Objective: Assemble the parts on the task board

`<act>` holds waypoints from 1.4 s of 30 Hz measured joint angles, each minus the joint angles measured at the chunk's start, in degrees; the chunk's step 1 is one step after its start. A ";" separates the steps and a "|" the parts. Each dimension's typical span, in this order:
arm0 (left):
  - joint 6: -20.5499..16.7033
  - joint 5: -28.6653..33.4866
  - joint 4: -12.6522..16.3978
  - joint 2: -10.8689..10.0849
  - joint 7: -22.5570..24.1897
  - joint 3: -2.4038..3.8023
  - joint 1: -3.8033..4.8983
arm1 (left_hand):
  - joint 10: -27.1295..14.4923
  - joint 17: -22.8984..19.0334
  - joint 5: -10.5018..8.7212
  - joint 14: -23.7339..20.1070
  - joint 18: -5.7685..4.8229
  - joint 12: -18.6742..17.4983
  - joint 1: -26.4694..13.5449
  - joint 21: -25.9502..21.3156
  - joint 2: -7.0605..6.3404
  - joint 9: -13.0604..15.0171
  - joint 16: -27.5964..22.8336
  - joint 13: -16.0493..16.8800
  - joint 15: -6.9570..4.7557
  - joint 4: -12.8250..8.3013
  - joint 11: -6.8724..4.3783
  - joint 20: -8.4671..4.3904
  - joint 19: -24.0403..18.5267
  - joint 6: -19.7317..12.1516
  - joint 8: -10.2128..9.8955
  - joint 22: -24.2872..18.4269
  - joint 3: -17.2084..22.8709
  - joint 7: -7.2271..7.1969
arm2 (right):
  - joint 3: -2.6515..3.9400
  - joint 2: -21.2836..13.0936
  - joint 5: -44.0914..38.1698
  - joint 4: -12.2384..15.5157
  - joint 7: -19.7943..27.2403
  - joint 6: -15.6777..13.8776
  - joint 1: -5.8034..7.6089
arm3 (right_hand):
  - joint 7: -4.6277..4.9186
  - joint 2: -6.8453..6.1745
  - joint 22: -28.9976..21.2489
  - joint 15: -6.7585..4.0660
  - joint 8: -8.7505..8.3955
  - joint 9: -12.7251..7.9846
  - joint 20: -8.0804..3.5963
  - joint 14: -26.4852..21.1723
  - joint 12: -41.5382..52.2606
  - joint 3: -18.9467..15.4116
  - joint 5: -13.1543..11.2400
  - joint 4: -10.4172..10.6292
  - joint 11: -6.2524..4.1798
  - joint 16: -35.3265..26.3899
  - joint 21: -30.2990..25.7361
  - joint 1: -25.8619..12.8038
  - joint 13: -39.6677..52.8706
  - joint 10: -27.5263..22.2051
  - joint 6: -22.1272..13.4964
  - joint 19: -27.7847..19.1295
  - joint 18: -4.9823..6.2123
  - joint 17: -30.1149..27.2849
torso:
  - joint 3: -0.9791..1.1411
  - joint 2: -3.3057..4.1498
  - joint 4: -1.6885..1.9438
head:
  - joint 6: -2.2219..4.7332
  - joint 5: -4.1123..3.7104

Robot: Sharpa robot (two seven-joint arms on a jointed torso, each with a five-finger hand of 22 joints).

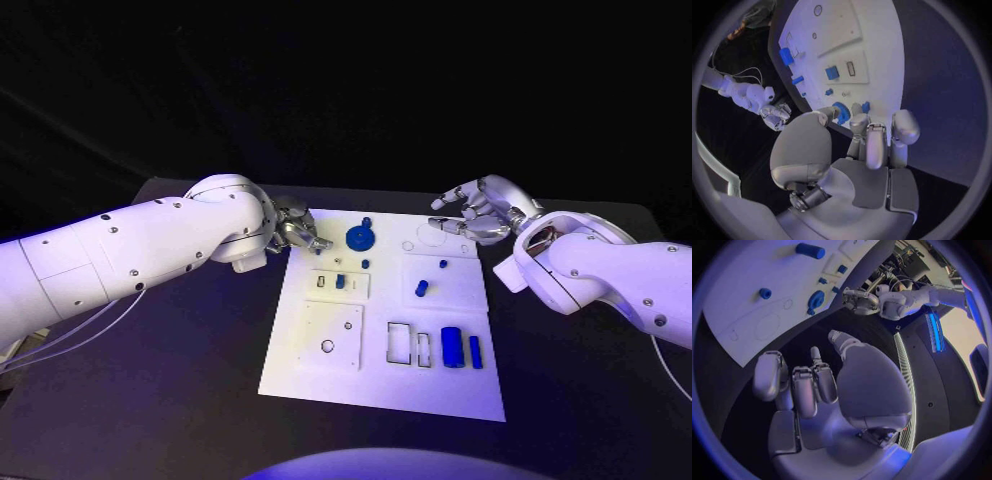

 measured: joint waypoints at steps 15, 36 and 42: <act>2.89 -1.57 -4.57 2.23 -0.05 0.07 0.25 | -0.79 0.00 0.00 0.20 0.00 -0.63 0.22 -0.43 0.22 -0.07 -0.37 -0.77 0.20 0.01 0.38 -0.01 -0.81 -0.21 -0.23 -1.16 -0.47 0.21 | 0.00 0.08 0.03 -0.08 0.00 0.03 -0.03 | 0.00 0.00 0.00 0.00 0.23 0.00 0.00 0.00 0.00 0.00 0.00 0.00 0.00 0.00 -0.24 0.00 0.05 0.00 0.00 0.00 0.00 0.00 | 0.03 0.03 -0.12 | -0.13 0.18; 3.68 -2.22 -8.33 4.94 -0.05 0.07 0.63 | -1.00 0.00 -0.32 0.20 -0.01 -0.63 -0.09 -0.87 0.52 -0.26 -0.37 -0.96 0.61 0.16 0.60 0.20 -1.01 -0.41 -0.53 -1.43 -1.58 0.41 | 0.00 0.23 0.06 -0.24 0.02 0.05 -0.12 | 0.00 0.00 0.00 0.00 0.22 0.00 0.00 0.00 0.00 0.01 0.00 -0.01 0.00 0.00 -0.23 0.01 0.03 0.00 0.00 0.00 0.00 -0.01 | 0.10 -0.03 -0.11 | -0.21 0.04; 3.78 -2.19 -9.19 5.38 -0.03 0.06 0.63 | -1.41 0.00 -0.55 0.20 0.00 -0.63 -0.09 -0.87 0.52 -0.26 -0.37 -1.11 0.61 0.16 0.60 0.20 -1.01 -0.41 -0.53 -1.53 -1.58 0.41 | 0.00 0.24 0.07 -0.29 0.02 0.05 -0.14 | 0.00 -0.01 0.00 0.00 0.22 0.00 0.00 0.00 0.00 0.01 0.00 -0.01 0.00 0.00 -0.23 0.01 0.03 0.00 0.00 0.00 0.00 -0.01 | 0.10 -0.03 -0.06 | -0.31 -0.06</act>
